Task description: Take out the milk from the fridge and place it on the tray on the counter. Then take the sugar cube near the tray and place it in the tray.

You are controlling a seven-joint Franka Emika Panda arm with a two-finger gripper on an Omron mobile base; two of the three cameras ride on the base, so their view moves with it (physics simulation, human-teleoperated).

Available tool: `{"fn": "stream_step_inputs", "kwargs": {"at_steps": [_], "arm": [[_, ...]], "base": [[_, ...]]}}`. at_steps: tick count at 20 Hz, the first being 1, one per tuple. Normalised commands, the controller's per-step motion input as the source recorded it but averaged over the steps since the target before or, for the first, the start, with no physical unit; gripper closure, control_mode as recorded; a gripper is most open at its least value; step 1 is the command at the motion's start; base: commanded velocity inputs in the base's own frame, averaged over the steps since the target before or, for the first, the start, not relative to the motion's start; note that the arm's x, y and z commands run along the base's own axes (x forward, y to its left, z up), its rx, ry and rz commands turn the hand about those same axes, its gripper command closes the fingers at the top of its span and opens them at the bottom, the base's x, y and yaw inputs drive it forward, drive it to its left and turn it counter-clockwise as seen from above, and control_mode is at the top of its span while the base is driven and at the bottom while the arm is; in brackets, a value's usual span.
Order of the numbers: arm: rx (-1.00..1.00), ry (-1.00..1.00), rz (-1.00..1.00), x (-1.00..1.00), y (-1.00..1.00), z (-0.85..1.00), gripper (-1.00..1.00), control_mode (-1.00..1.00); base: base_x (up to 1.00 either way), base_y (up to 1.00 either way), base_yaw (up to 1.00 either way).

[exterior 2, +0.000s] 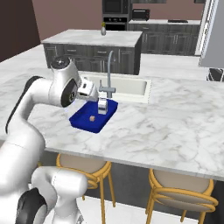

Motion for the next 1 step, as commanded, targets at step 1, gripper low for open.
{"fn": "stream_step_inputs", "kwargs": {"at_steps": [1], "arm": [[0.00,-0.04,0.00,-1.00,0.00,1.00,-1.00,-1.00]], "base": [[0.00,0.00,0.00]]}}
